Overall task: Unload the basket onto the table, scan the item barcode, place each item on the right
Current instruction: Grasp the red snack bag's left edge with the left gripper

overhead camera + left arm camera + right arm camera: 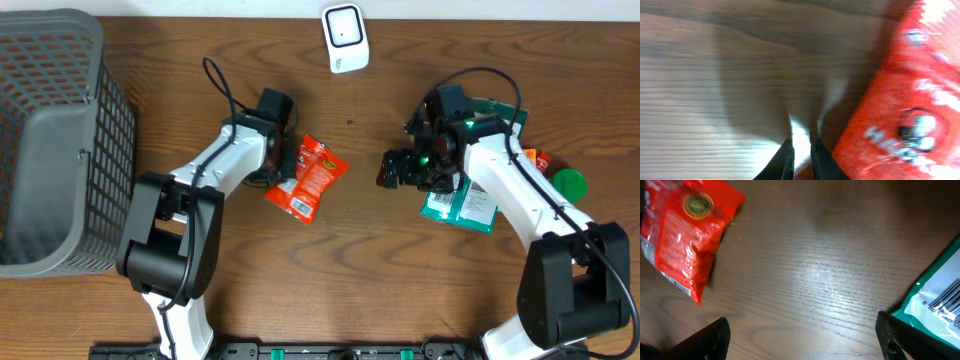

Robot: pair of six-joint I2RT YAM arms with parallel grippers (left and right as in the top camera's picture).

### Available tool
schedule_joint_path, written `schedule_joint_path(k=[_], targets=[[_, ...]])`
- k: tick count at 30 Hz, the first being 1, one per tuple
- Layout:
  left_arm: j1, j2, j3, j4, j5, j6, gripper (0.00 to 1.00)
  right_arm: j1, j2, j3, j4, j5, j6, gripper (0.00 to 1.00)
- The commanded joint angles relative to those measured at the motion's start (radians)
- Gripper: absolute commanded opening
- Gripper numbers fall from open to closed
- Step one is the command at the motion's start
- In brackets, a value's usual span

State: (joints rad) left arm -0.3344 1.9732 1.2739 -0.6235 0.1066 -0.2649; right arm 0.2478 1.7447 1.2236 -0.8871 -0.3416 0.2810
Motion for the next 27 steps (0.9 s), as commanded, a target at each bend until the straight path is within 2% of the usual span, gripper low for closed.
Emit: schedule_joint_path(k=[1, 11, 15, 19, 27], targets=[[-0.045, 0.000, -0.003, 0.000, 0.047, 0.002, 0.15, 0.002, 0.001, -0.038, 0.024, -0.010, 0.010, 0.88], [-0.126, 0.000, -0.003, 0.007, 0.048, 0.002, 0.16, 0.002, 0.001, -0.124, 0.153, -0.165, 0.018, 0.86], [-0.150, 0.000, -0.003, 0.013, 0.047, 0.010, 0.16, 0.002, 0.001, -0.171, 0.212, -0.170, 0.045, 0.85], [-0.152, -0.010, 0.022, -0.007, 0.047, 0.073, 0.16, 0.003, 0.001, -0.225, 0.326, -0.233, 0.067, 0.84], [-0.136, -0.122, 0.063, -0.046, 0.050, 0.071, 0.16, 0.003, 0.001, -0.304, 0.525, -0.270, 0.163, 0.82]])
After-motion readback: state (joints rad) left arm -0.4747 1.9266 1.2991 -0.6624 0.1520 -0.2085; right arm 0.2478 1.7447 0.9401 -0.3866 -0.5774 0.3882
